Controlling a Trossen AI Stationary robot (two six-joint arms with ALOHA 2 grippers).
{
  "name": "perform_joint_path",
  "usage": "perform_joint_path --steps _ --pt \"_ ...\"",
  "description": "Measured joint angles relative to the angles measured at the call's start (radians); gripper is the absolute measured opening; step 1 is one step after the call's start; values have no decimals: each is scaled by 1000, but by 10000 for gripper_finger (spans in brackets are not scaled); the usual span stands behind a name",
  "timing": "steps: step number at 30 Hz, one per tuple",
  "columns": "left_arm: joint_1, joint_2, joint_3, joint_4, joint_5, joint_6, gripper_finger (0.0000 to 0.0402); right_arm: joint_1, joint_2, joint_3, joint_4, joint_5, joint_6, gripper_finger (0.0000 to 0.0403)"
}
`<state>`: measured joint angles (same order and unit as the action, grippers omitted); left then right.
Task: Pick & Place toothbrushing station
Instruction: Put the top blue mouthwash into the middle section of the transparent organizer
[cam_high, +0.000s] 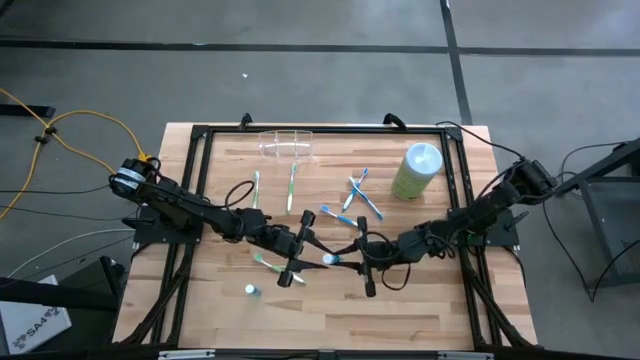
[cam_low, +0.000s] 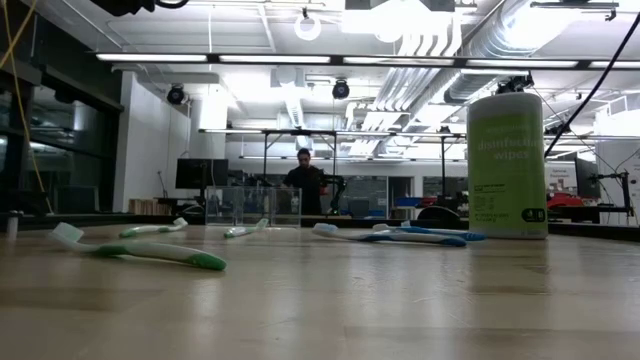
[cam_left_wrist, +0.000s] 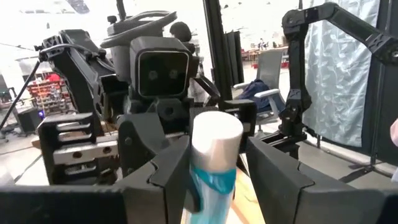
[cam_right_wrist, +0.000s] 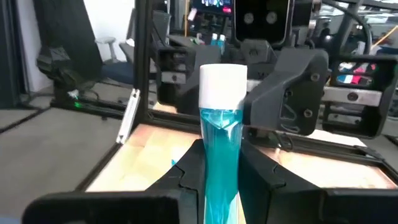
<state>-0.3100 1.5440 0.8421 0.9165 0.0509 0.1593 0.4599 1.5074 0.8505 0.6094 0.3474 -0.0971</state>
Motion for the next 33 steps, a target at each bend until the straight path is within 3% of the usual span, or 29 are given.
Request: perform_joint_path --steps 17,24,33 --pt "23 -4 0 -73 0 -64 153 -37 40 0 28 -30 -8 54" --pt "23 -99 9 -269 -46 -88 153 -37 40 -1 14 -7 -4 54" --pt "39 -116 171 -660 -63 -88 153 -49 39 -1 8 -13 -3 54"
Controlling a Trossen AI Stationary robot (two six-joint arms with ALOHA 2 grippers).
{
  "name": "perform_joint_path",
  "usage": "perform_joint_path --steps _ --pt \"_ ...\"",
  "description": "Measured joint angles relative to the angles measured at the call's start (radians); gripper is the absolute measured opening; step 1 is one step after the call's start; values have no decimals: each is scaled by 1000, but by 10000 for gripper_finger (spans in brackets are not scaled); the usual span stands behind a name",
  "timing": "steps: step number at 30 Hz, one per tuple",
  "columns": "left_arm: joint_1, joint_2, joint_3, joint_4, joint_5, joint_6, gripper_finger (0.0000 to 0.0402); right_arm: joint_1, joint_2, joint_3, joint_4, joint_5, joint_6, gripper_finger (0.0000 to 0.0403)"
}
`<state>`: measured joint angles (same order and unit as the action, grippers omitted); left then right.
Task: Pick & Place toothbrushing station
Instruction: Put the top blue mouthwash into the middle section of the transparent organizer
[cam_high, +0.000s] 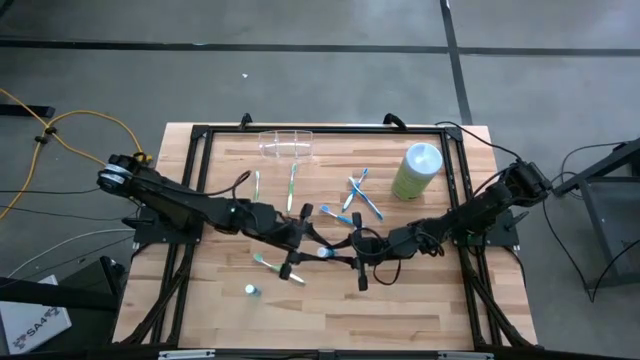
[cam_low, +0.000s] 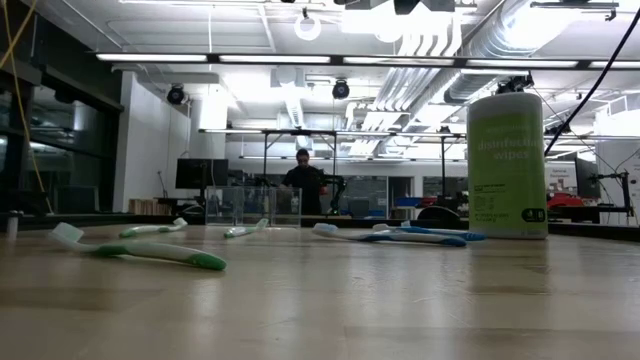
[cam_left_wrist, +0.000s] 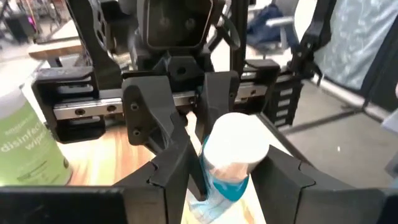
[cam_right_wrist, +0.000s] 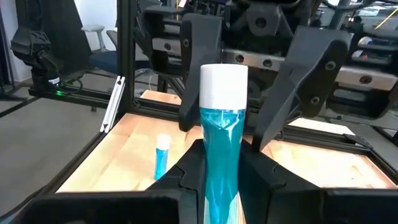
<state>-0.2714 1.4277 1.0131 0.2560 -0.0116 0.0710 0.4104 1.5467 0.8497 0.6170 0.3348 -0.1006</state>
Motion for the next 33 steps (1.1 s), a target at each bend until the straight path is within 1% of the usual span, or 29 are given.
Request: perform_joint_path --steps 5,10,18,23,33 --pt "6 0 85 -182 -3 0 153 -7 0 0 -4 -4 1 55" --pt "15 2 145 -304 -3 -17 153 -14 0 0 -1 -12 2 55" --pt "35 49 243 -476 16 -41 153 -27 0 -3 -18 -24 22 55" --pt "35 56 264 -517 12 -49 153 -32 1 -3 -20 -29 23 55" --pt "47 56 266 -558 -4 -148 153 -42 2 -3 -23 -17 23 55"
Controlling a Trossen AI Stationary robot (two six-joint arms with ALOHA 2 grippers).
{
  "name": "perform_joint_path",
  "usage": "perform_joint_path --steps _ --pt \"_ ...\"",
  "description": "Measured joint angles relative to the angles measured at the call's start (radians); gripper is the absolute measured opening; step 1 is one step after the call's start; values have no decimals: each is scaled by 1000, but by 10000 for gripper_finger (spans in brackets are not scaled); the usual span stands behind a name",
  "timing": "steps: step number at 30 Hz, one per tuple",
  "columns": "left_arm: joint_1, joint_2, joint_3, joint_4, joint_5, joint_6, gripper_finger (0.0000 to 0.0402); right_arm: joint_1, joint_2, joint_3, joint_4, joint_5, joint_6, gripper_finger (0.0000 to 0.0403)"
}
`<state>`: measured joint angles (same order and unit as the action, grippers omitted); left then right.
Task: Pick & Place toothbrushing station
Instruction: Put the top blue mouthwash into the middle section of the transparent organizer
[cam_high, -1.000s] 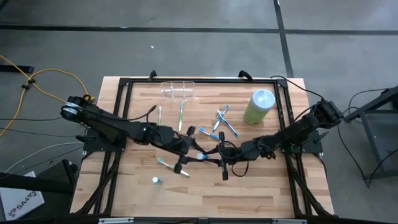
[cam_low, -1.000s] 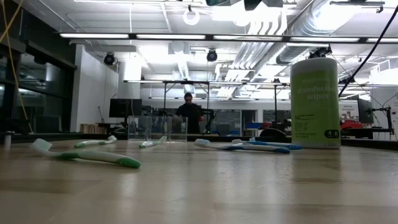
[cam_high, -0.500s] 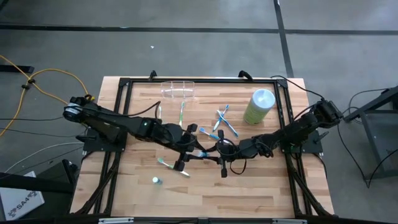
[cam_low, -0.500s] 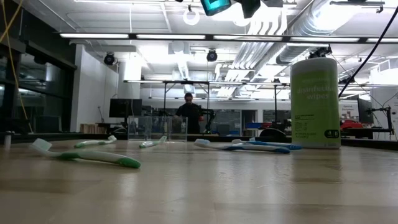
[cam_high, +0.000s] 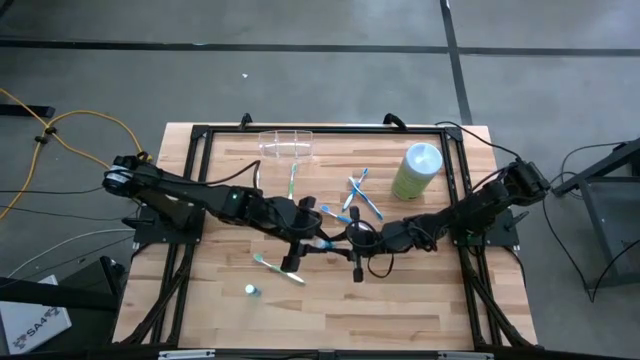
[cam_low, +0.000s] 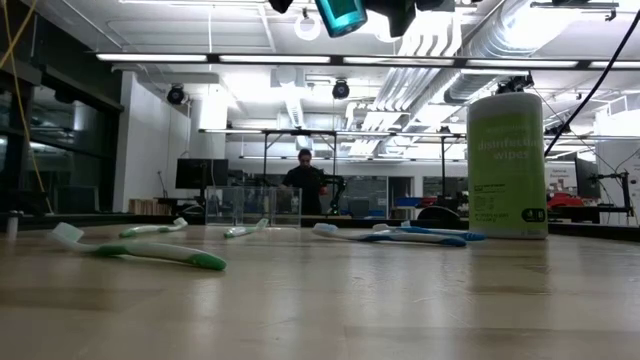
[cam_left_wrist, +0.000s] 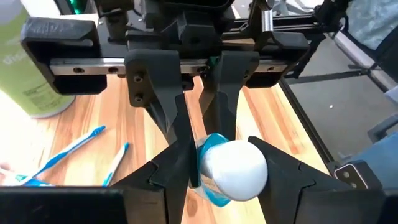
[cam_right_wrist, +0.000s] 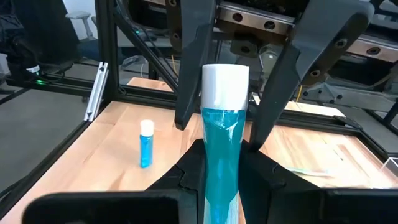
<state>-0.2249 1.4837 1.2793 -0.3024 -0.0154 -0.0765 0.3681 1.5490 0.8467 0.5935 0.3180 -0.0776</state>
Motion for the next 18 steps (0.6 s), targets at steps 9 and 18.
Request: perform_joint_path --steps 9,18 --pt "20 0 7 -83 -42 -46 153 -44 0 0 -27 -9 6 55" --pt "45 4 5 -174 -49 -58 153 -60 -3 9 -12 -6 3 55"
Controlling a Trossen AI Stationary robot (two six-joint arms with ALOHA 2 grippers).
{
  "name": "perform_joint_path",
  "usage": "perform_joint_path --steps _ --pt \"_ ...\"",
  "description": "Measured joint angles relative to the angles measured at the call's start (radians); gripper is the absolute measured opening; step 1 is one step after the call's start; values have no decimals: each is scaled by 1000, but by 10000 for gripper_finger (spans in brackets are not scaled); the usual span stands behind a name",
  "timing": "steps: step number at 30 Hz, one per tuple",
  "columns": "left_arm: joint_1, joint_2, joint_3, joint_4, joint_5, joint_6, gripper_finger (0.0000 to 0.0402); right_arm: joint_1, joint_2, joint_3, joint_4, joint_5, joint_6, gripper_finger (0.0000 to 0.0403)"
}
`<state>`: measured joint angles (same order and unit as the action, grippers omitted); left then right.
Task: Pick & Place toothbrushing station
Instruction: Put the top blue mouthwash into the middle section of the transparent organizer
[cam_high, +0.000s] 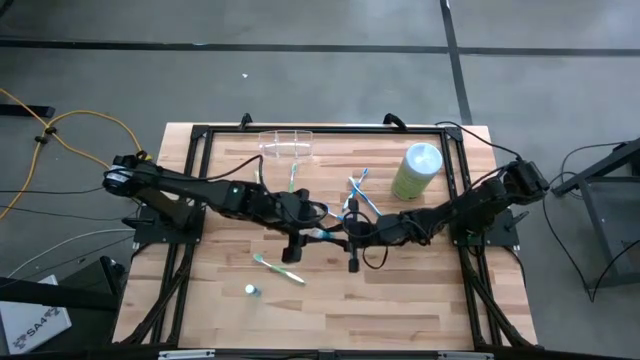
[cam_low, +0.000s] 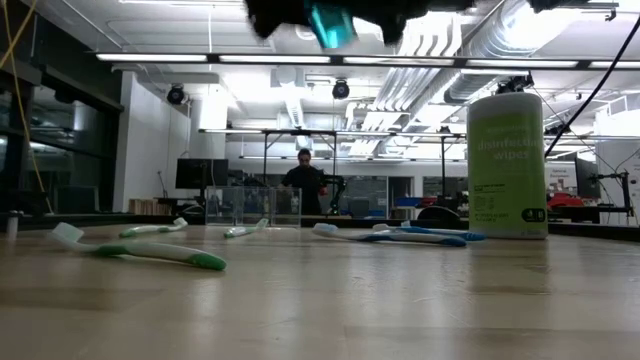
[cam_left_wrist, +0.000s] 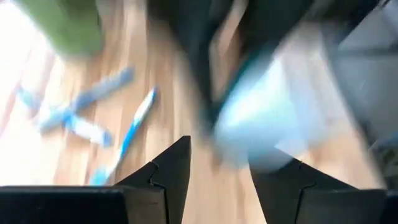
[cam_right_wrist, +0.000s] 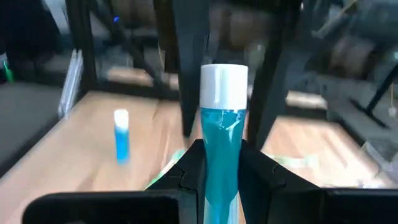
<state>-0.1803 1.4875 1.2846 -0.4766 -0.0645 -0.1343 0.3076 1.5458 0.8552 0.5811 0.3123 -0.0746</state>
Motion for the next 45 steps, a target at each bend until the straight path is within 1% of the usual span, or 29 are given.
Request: perform_joint_path --steps 1,7,10,16,20,22,30,36,41,45 --pt "4 7 -4 -17 -3 -2 153 -1 -7 5 17 -6 0 55" --pt "15 0 3 10 -20 3 153 -2 -1 -1 19 -31 -8 55" --pt "13 3 0 9 -20 21 153 -9 -4 1 10 -5 -7 55" --pt "13 1 0 -6 -20 58 153 -6 -2 -2 -36 5 11 55" --pt "7 -20 2 -4 -17 85 153 7 -1 -2 -79 66 22 55" --pt "1 -37 2 -6 -17 85 153 15 -1 -3 -89 78 22 55" --pt "-40 -71 4 -13 -13 85 153 26 -1 -4 -87 83 26 55" --pt "-69 -71 4 5 -9 125 153 27 0 -4 -71 79 26 55" --pt "-66 -72 4 28 -2 142 153 28 0 -6 -52 55 26 55" --pt "-58 -73 4 36 -2 145 153 29 0 -7 -45 62 22 55"
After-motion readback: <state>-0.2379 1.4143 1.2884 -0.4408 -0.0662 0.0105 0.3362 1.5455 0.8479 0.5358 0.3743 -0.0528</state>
